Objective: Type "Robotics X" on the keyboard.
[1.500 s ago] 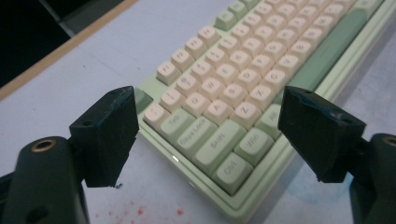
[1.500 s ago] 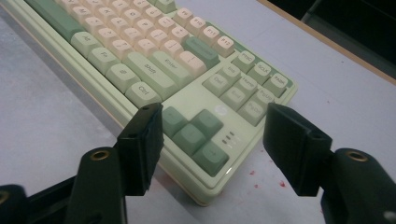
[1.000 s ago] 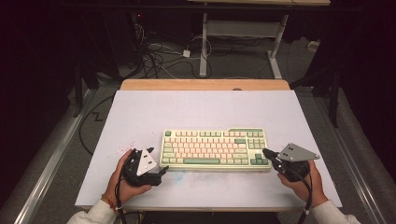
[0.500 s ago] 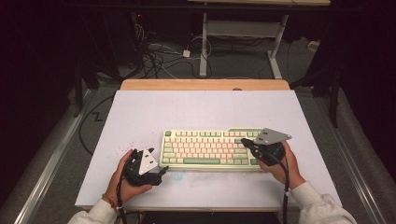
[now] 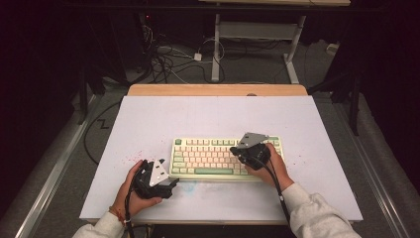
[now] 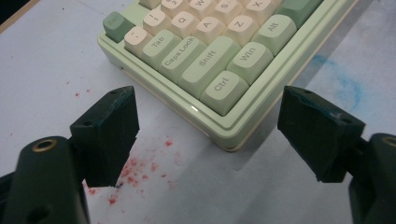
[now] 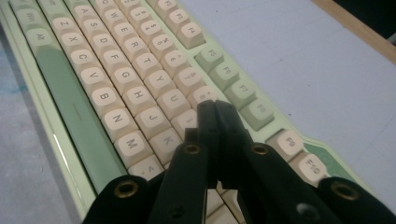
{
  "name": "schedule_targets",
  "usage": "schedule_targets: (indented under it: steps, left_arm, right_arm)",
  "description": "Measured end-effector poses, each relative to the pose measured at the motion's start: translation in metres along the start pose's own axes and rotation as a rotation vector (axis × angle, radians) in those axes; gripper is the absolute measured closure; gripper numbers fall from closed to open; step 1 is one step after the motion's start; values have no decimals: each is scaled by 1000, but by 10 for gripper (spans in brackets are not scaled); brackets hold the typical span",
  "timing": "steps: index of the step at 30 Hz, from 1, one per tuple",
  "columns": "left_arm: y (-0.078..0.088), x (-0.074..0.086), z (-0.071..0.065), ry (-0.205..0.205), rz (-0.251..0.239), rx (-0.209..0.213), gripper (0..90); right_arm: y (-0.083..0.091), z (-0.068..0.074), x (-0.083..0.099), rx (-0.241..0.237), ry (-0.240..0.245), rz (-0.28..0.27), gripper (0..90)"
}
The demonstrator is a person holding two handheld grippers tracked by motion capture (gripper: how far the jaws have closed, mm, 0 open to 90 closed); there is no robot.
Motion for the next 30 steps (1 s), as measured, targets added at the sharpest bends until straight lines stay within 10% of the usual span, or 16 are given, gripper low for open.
schedule_targets:
  steps: [17,30]
  left_arm:
    - [2,2,-1,-12,13,8,195]
    - [3,0,-1,-15,2,-2,201]
  right_arm:
    - [-26,9,-10,-22,42,94,900]
    - [4,9,-10,-26,-11,-57,812]
Point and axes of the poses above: each handheld gripper's, and its own axes: y roughly backward along the jaws, x roughly out of its underside, z roughly to its left, the point moved 3 cm from there along -y, roughly forward along the jaws, and after that the axes turned 3 degrees about -x, right-handed, at the moved point
